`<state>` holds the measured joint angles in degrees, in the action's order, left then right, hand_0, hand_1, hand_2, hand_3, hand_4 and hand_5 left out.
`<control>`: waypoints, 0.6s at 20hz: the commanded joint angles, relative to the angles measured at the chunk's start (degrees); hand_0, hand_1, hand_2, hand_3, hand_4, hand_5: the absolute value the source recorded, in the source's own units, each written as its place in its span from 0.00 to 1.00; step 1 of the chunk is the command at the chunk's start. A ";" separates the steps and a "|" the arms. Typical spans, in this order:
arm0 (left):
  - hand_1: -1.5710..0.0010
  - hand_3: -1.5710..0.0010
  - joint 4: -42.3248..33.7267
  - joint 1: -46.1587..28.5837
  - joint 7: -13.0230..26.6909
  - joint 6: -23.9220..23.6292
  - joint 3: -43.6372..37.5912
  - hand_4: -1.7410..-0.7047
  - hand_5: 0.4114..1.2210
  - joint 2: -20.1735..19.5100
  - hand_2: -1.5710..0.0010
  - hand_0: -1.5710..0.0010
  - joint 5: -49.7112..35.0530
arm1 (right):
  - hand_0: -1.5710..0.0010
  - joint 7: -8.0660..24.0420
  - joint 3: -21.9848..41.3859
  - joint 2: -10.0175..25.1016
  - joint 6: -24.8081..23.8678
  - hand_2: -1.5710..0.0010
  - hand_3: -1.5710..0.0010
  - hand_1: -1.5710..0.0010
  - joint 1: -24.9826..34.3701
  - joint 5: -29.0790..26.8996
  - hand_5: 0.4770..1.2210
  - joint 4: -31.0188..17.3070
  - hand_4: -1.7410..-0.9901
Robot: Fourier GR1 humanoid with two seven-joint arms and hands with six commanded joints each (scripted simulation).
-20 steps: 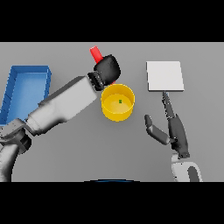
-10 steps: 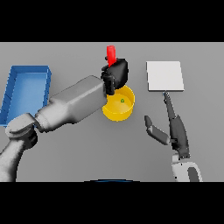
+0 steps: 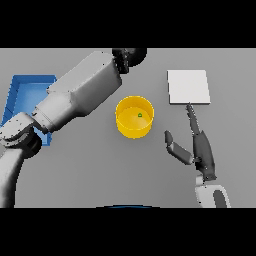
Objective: Pick up the red beaker and tilt it to pour out 1 green nut into yellow bowl. Pick up the yellow bowl and place it on the metallic measuring scale.
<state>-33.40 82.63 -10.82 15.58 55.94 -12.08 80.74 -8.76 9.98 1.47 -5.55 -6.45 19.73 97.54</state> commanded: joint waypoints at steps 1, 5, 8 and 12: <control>0.00 0.20 1.10 1.64 0.20 0.42 -2.48 0.01 1.00 -0.95 0.00 0.00 -1.55 | 1.00 0.45 -0.10 -0.17 0.11 1.00 1.00 1.00 0.39 -0.25 0.27 -0.72 0.95; 0.00 0.18 6.49 5.09 0.91 -0.32 -12.23 0.01 1.00 -3.81 0.00 0.00 -8.38 | 1.00 -0.67 -0.05 -0.01 0.73 1.00 1.00 1.00 -0.12 -1.15 0.28 0.48 0.99; 0.00 0.09 11.04 6.62 6.18 0.35 -21.73 0.01 1.00 -6.88 0.00 0.00 -15.14 | 1.00 -0.12 0.29 -0.54 0.37 1.00 1.00 1.00 0.52 -0.57 0.26 -0.69 1.00; 0.00 0.07 14.50 4.24 12.63 -3.40 -33.43 0.00 1.00 -12.86 0.00 0.00 -24.52 | 1.00 0.78 -0.13 -1.28 0.77 1.00 1.00 1.00 1.58 -2.28 0.26 -1.13 0.98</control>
<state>-18.85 86.83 1.90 12.28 22.54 -25.04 56.23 -8.03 9.86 0.17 -4.78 -4.88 17.45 96.42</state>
